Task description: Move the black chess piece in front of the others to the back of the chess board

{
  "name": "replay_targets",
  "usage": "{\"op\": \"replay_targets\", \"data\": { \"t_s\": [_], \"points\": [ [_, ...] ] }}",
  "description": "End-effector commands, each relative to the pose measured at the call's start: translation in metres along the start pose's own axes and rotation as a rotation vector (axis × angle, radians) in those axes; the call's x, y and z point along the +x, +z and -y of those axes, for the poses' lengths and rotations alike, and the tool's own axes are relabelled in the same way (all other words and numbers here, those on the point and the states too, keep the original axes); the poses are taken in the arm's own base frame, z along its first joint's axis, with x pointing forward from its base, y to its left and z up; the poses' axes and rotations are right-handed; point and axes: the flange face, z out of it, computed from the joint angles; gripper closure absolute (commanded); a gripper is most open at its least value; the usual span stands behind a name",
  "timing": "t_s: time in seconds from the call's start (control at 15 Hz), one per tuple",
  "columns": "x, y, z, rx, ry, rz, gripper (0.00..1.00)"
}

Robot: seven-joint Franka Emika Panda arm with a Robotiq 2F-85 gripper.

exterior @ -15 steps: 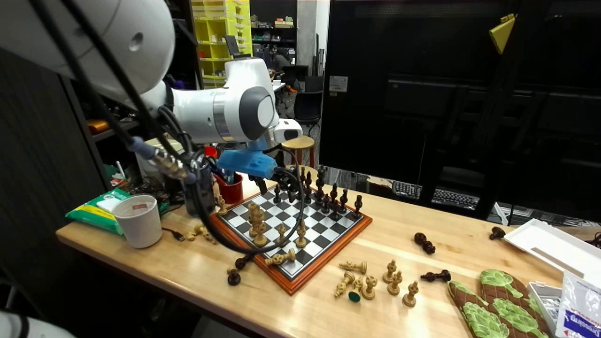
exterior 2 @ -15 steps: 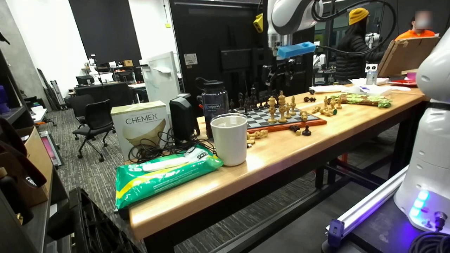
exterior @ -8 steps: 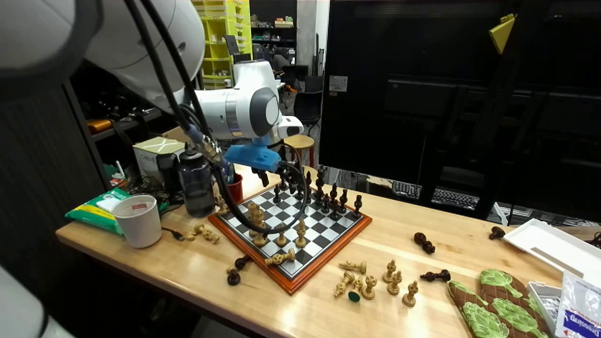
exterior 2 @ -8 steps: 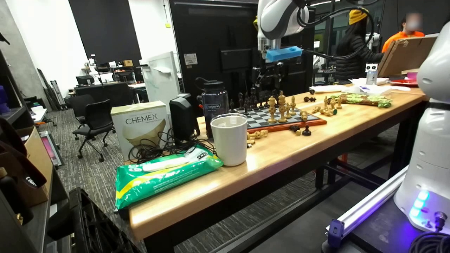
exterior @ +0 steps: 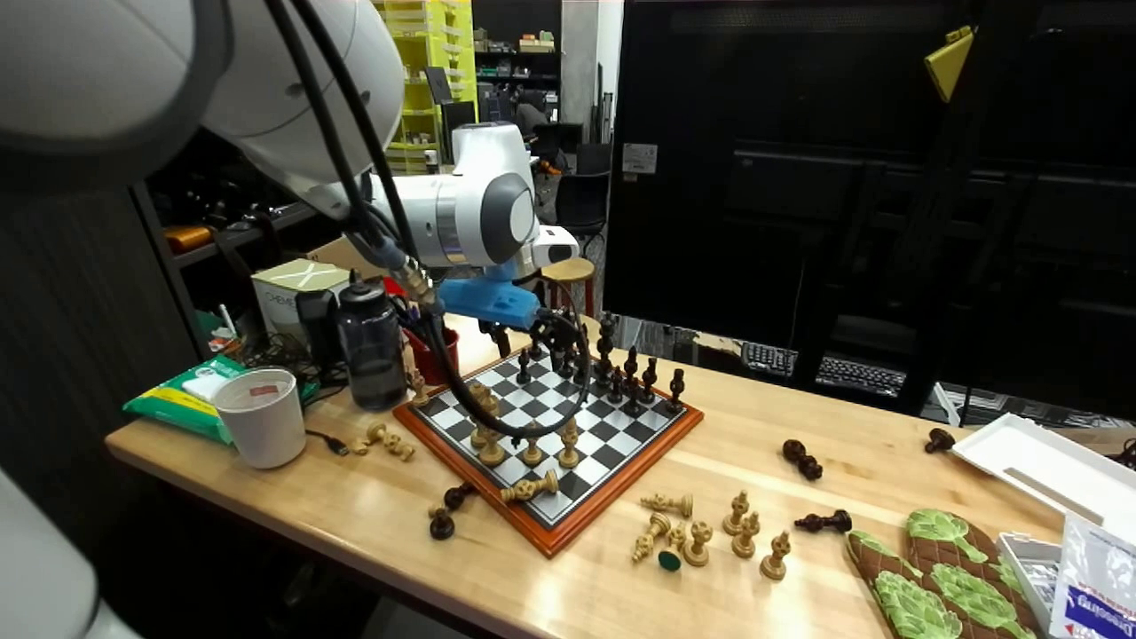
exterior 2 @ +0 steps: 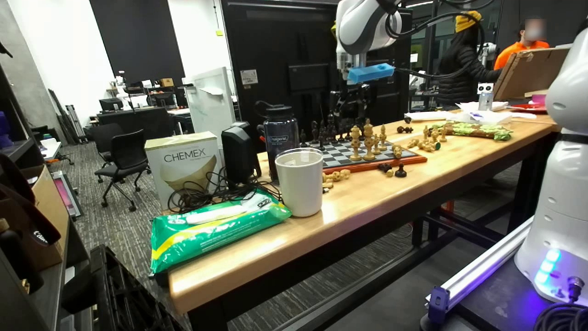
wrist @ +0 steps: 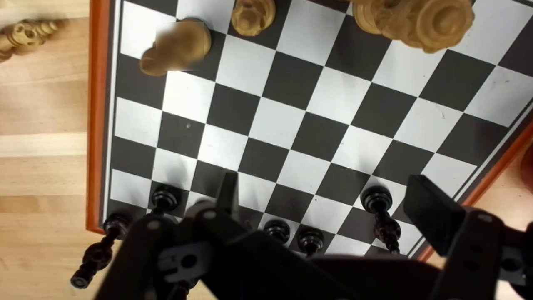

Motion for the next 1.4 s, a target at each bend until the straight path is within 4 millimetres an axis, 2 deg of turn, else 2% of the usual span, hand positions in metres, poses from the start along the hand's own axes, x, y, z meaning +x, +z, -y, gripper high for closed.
{"op": "replay_targets", "data": {
  "t_s": [0.0,0.33,0.87,1.33],
  "points": [
    [0.016,0.000,0.004,0.045,-0.055,0.000,0.00],
    [0.039,0.007,0.009,0.085,-0.105,0.005,0.00],
    [0.077,0.046,0.036,0.087,-0.141,0.014,0.00],
    [0.097,0.072,0.050,0.103,-0.169,0.035,0.00]
  ]
}}
